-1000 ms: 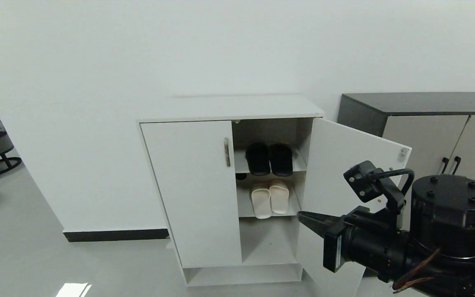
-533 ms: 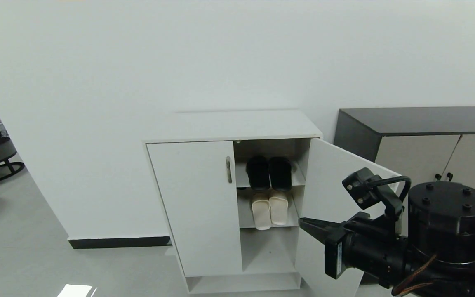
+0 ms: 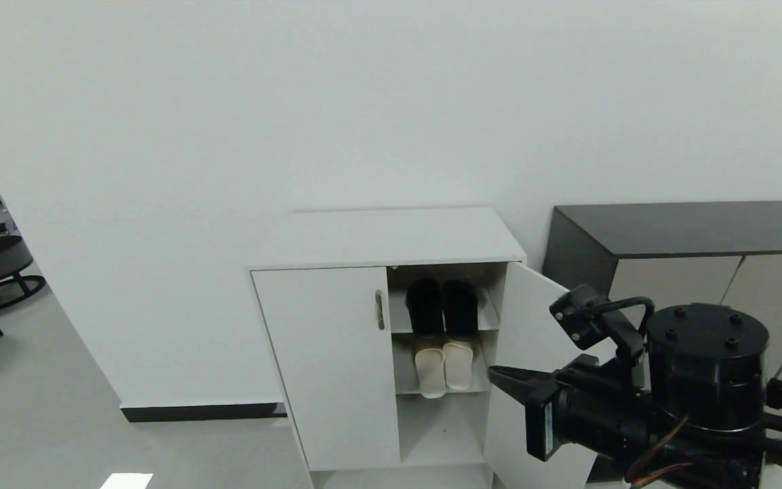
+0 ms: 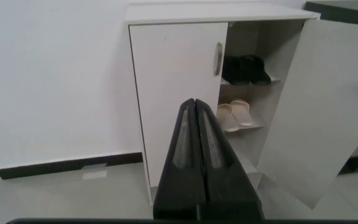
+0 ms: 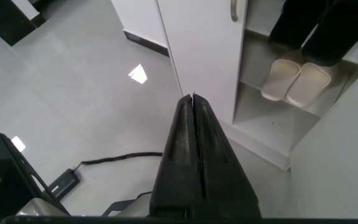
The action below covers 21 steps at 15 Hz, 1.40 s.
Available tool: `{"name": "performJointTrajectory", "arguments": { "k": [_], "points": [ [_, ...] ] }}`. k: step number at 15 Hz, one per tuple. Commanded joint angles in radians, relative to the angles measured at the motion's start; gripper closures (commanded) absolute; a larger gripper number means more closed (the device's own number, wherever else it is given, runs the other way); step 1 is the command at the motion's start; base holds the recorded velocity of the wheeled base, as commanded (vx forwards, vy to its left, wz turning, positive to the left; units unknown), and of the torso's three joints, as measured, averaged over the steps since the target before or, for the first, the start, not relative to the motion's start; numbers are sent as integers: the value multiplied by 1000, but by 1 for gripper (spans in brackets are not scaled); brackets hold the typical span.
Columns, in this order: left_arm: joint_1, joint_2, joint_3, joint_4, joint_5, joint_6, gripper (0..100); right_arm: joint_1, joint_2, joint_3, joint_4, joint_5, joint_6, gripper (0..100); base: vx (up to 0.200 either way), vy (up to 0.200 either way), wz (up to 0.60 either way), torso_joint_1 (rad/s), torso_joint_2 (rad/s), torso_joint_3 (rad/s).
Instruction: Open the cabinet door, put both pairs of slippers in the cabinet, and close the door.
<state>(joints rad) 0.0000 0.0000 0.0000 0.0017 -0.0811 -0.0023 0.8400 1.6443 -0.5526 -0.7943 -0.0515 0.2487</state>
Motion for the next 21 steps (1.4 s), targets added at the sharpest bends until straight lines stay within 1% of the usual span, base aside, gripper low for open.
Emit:
{"name": "performJointTrajectory", "arguments": {
  "k": [1, 6, 10, 12, 13, 15, 16, 18, 20, 21],
  "points": [
    [0, 2, 0, 0, 1, -1, 100, 1, 5, 0, 0, -1, 0, 100, 0, 0, 0, 261, -569, -295],
    [0, 2, 0, 0, 1, -1, 100, 1, 5, 0, 0, -1, 0, 100, 0, 0, 0, 278, -590, -309],
    [0, 2, 0, 0, 1, -2, 100, 4, 5, 5, -6, 2, -3, 100, 0, 0, 0, 205, -432, -225],
    [0, 2, 0, 0, 1, -2, 100, 2, 19, 49, -99, 2, -42, 100, 0, 0, 0, 178, -378, -195],
    [0, 2, 0, 0, 1, -2, 100, -4, 49, 65, -149, -1, -59, 100, 0, 0, 0, 95, -217, -90],
    [0, 2, 0, 0, 1, -2, 100, -53, 91, 85, -209, -8, -109, 100, 0, 0, 0, 11, -25, -13],
    [0, 2, 0, 0, 1, -4, 100, -79, 88, 91, -204, -8, -141, 100, 0, 0, 0, 0, 0, 0],
    [0, 2, 0, 0, 1, -4, 100, -121, 92, 88, -198, -8, -147, 100, 0, 0, 0, 0, 0, 0],
    [0, 2, 0, 0, 1, -4, 100, -124, 101, 88, -200, -8, -147, 100, 0, 0, 0, 0, 0, 0],
    [0, 2, 0, 0, 1, -7, 100, -121, 103, 86, -200, -8, -147, 100, -200, 0, 0, 2, 2, -2]
  ]
}}
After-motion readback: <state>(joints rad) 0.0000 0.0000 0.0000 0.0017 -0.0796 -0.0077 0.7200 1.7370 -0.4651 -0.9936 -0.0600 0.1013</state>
